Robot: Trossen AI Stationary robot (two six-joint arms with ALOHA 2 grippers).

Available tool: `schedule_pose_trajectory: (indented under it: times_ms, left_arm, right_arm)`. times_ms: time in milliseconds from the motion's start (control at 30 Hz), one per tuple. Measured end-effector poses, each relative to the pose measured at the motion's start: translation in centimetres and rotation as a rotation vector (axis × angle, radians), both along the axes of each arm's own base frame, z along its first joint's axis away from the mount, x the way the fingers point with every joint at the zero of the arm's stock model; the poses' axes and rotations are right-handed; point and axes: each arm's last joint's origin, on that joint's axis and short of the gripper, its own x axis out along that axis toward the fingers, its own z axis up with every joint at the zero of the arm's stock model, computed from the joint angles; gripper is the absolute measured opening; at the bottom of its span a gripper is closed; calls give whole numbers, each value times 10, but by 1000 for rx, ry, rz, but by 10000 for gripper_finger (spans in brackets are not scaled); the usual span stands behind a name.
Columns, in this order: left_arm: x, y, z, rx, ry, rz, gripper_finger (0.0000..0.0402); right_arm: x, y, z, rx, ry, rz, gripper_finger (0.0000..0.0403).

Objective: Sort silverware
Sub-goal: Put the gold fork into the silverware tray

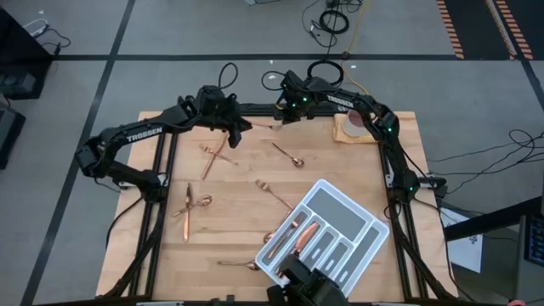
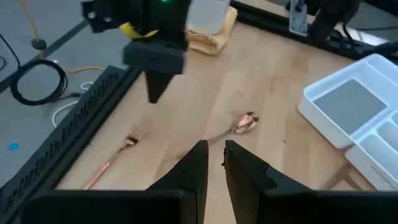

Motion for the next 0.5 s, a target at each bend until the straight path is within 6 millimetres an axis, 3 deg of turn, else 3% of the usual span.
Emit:
schedule_pose_trajectory:
  times_ms: [200,333,500]
  left_arm:
    - [12,31,-28,-28,24,40,59]
    - [21,47,-54,-56,139,31,59]
    - [33,50,-63,183,402,-41,59]
  right_arm:
    - [-8,8,23,-36,27,-1,3]
    - [-16,16,47,-84,5,101,32]
    - [-32,31,82,-188,42,187,85]
